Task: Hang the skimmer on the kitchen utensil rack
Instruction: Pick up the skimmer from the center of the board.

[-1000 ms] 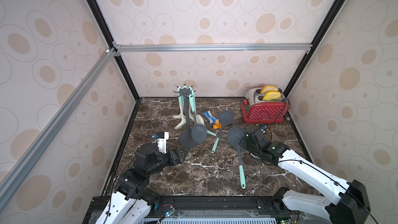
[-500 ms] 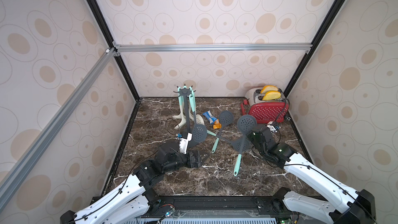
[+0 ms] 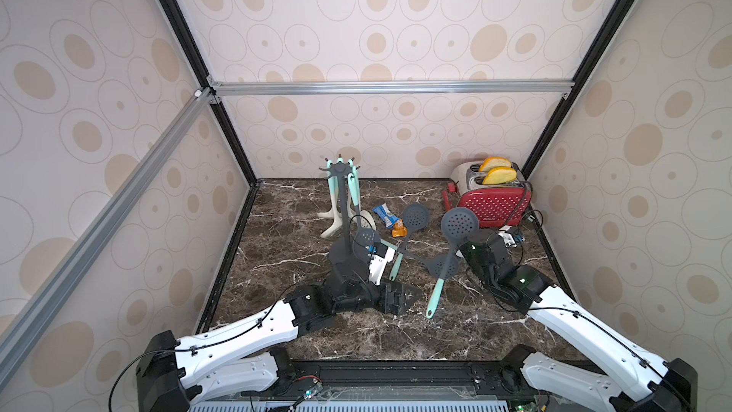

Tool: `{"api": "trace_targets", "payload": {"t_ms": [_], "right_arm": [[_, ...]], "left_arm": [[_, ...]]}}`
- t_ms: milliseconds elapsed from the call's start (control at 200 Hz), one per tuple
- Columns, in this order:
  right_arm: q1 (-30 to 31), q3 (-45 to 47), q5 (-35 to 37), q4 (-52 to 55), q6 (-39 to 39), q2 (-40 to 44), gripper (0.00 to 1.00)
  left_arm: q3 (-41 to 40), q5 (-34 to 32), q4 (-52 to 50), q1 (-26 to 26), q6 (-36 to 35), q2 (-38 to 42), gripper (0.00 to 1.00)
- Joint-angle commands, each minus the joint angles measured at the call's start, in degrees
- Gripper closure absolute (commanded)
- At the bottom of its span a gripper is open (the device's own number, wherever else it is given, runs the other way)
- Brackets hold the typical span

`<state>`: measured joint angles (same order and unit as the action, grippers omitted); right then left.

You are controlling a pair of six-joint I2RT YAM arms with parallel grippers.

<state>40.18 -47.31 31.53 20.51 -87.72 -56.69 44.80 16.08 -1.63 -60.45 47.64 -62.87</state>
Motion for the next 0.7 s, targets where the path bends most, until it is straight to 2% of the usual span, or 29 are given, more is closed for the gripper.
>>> {"api": "trace_targets", "payload": {"t_ms": [0, 215, 691], "right_arm": [[-0.37, -2.07, 0.00, -0.88, -1.29, 1.13, 1.00], [-0.33, -2.09, -0.15, -1.18, -2.17, 2.15, 1.00], [-0.36, -1.39, -1.55, -1.79, -4.11, 2.65, 1.00]], "left_arm": [[3.38, 1.26, 2.93, -2.16, -2.30, -3.10, 0.07], [5.43, 2.37, 3.86, -4.86, -3.24, -8.88, 0.20], [6.80, 2.44, 4.34, -5.54, -3.92, -10.96, 0.79]]}}
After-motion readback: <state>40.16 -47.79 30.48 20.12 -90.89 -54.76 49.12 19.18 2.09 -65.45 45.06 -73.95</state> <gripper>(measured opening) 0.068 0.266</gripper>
